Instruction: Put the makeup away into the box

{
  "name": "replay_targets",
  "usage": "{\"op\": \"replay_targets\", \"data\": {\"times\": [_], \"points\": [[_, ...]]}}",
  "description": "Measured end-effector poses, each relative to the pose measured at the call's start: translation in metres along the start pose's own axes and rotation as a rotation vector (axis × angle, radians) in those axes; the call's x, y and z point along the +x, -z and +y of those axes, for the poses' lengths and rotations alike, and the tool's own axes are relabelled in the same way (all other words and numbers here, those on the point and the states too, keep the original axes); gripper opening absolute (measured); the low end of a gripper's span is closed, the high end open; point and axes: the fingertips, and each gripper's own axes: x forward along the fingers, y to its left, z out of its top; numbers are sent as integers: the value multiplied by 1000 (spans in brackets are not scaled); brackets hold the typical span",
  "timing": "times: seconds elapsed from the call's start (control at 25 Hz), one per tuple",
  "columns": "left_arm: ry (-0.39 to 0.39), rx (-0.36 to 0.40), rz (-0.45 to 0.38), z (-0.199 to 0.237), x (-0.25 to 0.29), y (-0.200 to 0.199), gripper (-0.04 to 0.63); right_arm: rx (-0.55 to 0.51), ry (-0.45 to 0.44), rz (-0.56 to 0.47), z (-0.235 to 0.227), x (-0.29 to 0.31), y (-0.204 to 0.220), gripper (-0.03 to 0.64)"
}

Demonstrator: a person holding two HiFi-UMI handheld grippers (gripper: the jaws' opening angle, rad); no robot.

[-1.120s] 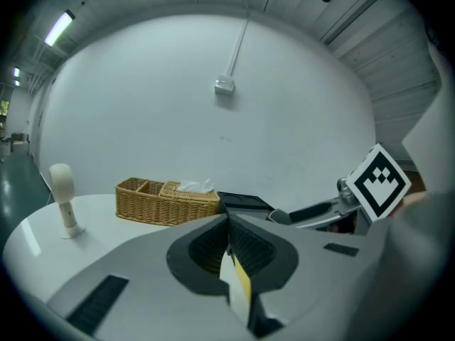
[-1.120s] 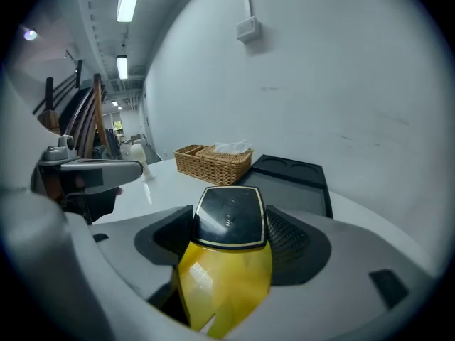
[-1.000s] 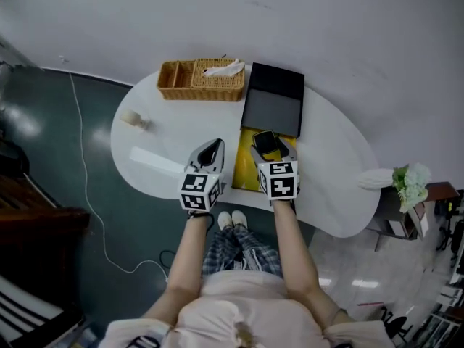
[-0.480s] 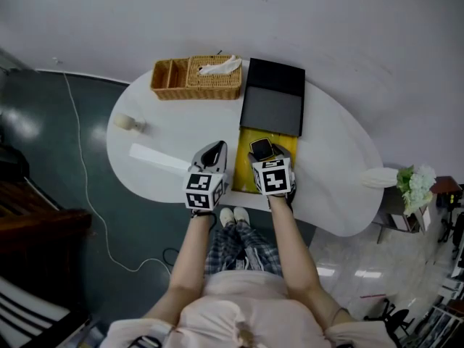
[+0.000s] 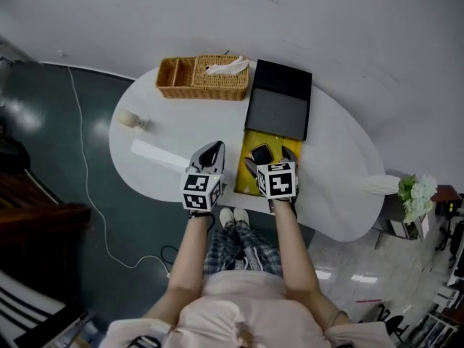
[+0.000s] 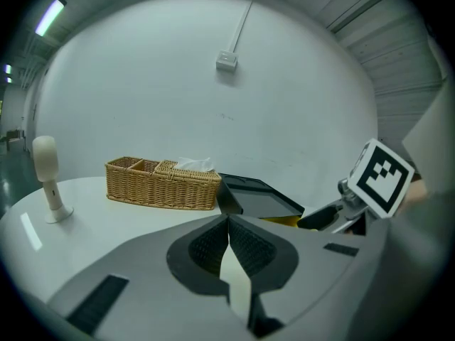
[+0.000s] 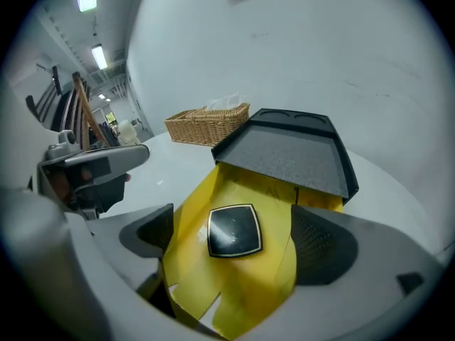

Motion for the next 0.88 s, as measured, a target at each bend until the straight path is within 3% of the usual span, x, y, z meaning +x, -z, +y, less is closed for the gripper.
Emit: {"op": "replay_targets", "data": {"times": [0.32,0.64,0.88], "points": [[-20,6,-10,-5,-3,-3,28,-18,-27,-47,-6,-13,-3,509],[-14,59,-53,-23,-16,-30,28,24,19,-275,-48,-75,-31,502],[0,126,-133,-51,-36,-83,28,70,52,-581,-83,-159,-57,308]]}}
